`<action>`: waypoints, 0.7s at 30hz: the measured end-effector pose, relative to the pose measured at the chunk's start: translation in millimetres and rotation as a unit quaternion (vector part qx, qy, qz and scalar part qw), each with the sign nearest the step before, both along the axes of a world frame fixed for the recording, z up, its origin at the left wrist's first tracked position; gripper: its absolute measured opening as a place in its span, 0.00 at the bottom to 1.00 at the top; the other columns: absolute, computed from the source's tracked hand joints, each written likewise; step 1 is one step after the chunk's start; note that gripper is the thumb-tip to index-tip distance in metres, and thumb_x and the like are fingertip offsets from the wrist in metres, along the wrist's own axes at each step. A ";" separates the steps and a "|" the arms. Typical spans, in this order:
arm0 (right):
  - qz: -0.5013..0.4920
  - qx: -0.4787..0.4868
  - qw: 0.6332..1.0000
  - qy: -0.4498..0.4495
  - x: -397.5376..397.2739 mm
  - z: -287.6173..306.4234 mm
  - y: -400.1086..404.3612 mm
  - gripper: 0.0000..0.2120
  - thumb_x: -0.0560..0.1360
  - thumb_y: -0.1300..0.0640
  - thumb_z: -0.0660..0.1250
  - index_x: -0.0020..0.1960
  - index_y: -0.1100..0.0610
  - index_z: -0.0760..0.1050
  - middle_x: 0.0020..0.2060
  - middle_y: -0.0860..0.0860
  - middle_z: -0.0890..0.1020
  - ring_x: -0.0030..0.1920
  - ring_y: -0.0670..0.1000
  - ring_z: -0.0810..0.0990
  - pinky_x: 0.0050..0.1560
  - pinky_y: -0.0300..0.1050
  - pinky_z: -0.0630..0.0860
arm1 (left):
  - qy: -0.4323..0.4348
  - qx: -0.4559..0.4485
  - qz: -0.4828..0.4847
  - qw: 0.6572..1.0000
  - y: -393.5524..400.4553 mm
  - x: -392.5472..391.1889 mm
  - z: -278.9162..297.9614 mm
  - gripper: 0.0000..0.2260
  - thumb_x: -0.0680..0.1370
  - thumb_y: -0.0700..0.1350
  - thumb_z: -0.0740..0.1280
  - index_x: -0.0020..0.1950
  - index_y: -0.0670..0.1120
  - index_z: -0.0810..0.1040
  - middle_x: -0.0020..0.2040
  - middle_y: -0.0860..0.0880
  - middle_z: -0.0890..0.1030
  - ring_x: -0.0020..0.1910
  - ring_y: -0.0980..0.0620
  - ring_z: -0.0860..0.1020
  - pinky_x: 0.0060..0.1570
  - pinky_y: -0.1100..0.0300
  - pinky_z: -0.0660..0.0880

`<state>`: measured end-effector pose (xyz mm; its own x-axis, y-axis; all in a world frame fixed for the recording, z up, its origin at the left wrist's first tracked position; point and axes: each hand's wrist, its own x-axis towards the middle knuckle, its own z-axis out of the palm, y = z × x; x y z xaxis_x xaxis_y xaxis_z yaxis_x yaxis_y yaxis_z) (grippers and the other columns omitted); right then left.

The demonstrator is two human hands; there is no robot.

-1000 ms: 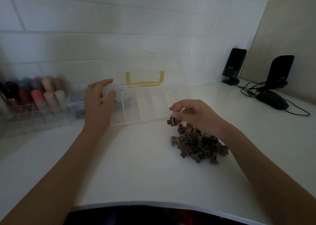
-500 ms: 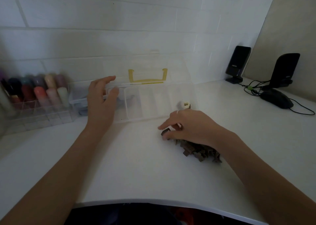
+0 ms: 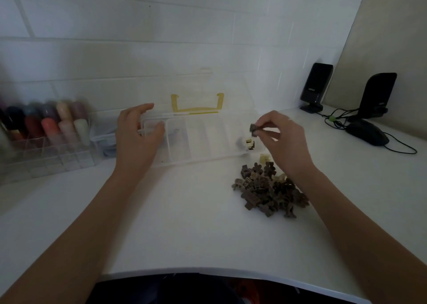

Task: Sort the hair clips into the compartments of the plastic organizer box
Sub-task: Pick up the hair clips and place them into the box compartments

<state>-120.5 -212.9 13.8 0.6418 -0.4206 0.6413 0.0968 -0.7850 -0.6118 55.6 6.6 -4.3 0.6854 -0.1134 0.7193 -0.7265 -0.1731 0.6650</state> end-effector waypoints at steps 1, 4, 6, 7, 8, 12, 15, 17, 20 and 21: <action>0.004 -0.042 0.998 0.041 2.1 -5.2 -1.2 0.08 0.74 0.65 0.67 0.49 0.54 0.78 0.56 0.49 0.80 0.56 0.42 0.77 0.62 0.35 0.72 | -0.003 0.001 0.000 1.000 -0.1 0.1 0.1 0.19 0.70 0.45 0.66 0.61 0.48 0.76 0.57 0.51 0.72 0.52 0.65 0.68 0.50 0.78 0.64; 0.004 -0.139 0.986 0.087 6.6 -11.8 -6.2 0.10 0.77 0.65 0.64 0.55 0.55 0.77 0.71 0.51 0.66 0.70 0.49 0.66 0.66 0.33 0.59 | -0.012 0.005 0.002 1.000 -0.1 1.1 -0.2 0.19 0.70 0.45 0.66 0.61 0.47 0.76 0.57 0.51 0.72 0.52 0.65 0.68 0.49 0.79 0.64; -0.004 -0.154 0.986 0.063 5.3 -10.5 -10.5 0.14 0.74 0.70 0.61 0.53 0.54 0.75 0.71 0.52 0.66 0.68 0.53 0.67 0.63 0.32 0.60 | -0.017 0.006 0.005 1.000 -0.6 1.5 -0.4 0.19 0.70 0.45 0.66 0.60 0.47 0.76 0.56 0.51 0.72 0.52 0.66 0.68 0.49 0.79 0.63; -0.012 -0.159 0.985 0.060 3.4 -9.0 -11.4 0.15 0.72 0.71 0.60 0.52 0.54 0.75 0.70 0.50 0.67 0.68 0.53 0.67 0.62 0.33 0.60 | -0.017 0.006 0.005 1.000 -0.7 1.6 -0.4 0.19 0.70 0.45 0.66 0.60 0.47 0.76 0.56 0.51 0.72 0.52 0.66 0.68 0.49 0.79 0.63; -0.021 -0.162 0.984 0.065 2.0 -8.0 -12.4 0.15 0.72 0.70 0.61 0.51 0.53 0.74 0.69 0.48 0.67 0.67 0.52 0.66 0.62 0.36 0.60 | -0.016 0.005 0.005 1.000 -0.9 1.6 -0.5 0.19 0.70 0.45 0.66 0.60 0.47 0.76 0.56 0.51 0.72 0.52 0.65 0.68 0.49 0.79 0.64; -0.039 -0.155 0.982 0.097 2.8 -7.4 -11.8 0.12 0.72 0.65 0.67 0.52 0.52 0.72 0.49 0.48 0.75 0.49 0.48 0.70 0.50 0.42 0.66 | -0.012 0.002 0.002 1.000 -1.1 2.4 -0.4 0.19 0.70 0.46 0.66 0.60 0.48 0.76 0.56 0.52 0.72 0.53 0.64 0.69 0.50 0.75 0.66; -0.027 -0.156 0.983 0.095 2.3 -8.7 -12.6 0.09 0.74 0.65 0.64 0.49 0.53 0.73 0.44 0.48 0.78 0.46 0.47 0.71 0.47 0.39 0.66 | -0.013 0.002 0.004 1.000 -0.6 2.7 0.0 0.18 0.70 0.46 0.66 0.60 0.48 0.76 0.56 0.52 0.72 0.54 0.61 0.70 0.49 0.73 0.67; -0.041 -0.171 0.982 0.065 0.3 -7.9 -12.0 0.11 0.72 0.69 0.60 0.47 0.55 0.73 0.45 0.49 0.78 0.47 0.49 0.72 0.47 0.42 0.67 | -0.013 0.004 0.005 1.000 -0.3 2.9 -0.2 0.18 0.70 0.46 0.66 0.60 0.48 0.76 0.56 0.51 0.72 0.53 0.62 0.70 0.50 0.70 0.68; -0.052 -0.173 0.983 0.042 -1.6 -4.4 -8.9 0.14 0.66 0.72 0.58 0.40 0.55 0.74 0.49 0.50 0.77 0.51 0.52 0.72 0.51 0.48 0.69 | -0.013 0.004 0.007 1.000 -0.1 3.2 -0.9 0.18 0.70 0.46 0.66 0.60 0.48 0.76 0.57 0.50 0.73 0.53 0.63 0.69 0.52 0.66 0.68; -0.062 -0.190 0.978 0.063 -1.2 -4.2 -8.7 0.15 0.65 0.71 0.58 0.39 0.54 0.77 0.54 0.50 0.77 0.55 0.53 0.71 0.54 0.49 0.67 | -0.011 0.002 0.007 1.000 -0.1 3.5 -0.9 0.19 0.70 0.46 0.66 0.60 0.48 0.76 0.57 0.50 0.73 0.53 0.63 0.70 0.52 0.67 0.68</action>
